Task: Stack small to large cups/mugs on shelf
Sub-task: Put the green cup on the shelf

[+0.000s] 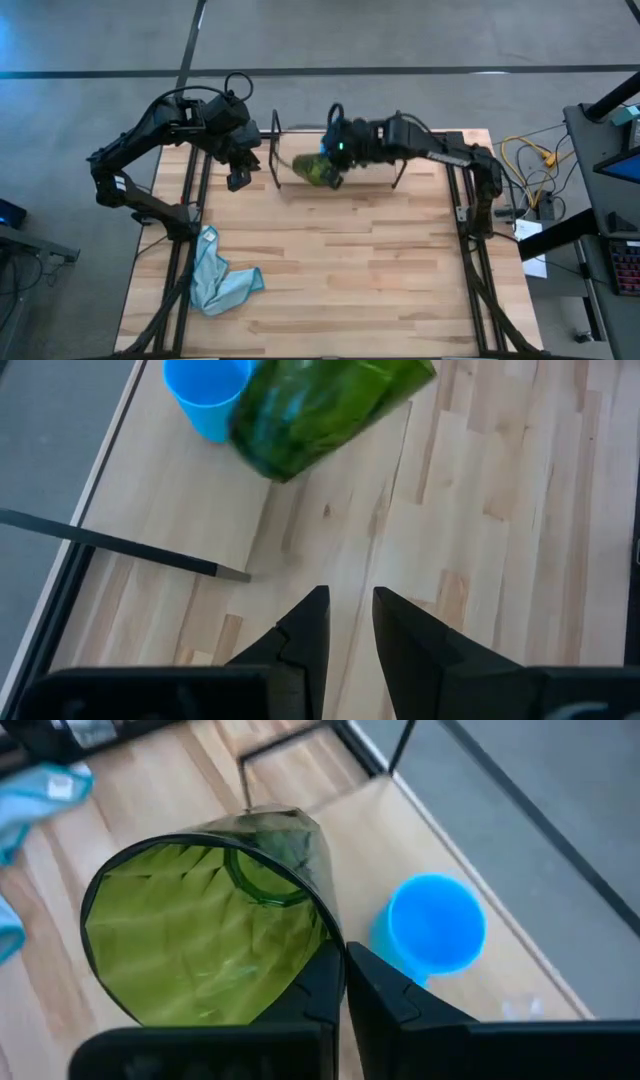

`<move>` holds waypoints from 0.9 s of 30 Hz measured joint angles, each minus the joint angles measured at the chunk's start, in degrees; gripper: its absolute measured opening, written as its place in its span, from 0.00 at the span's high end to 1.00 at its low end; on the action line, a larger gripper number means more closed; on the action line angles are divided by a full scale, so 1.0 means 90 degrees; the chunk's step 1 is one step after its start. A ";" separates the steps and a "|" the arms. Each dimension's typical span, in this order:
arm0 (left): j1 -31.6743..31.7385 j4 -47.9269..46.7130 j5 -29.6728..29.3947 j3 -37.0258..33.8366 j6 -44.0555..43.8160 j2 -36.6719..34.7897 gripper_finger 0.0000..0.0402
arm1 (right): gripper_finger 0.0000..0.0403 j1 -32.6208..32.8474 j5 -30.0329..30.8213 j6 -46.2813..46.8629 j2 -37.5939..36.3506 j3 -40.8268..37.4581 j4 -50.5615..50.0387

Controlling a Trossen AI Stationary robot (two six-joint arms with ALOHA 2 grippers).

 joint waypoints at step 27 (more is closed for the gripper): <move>0.0019 0.0681 -0.2298 -0.0134 0.0001 0.0078 0.84 | 0.98 -0.1947 -0.2397 -0.2196 0.1657 0.1415 0.0485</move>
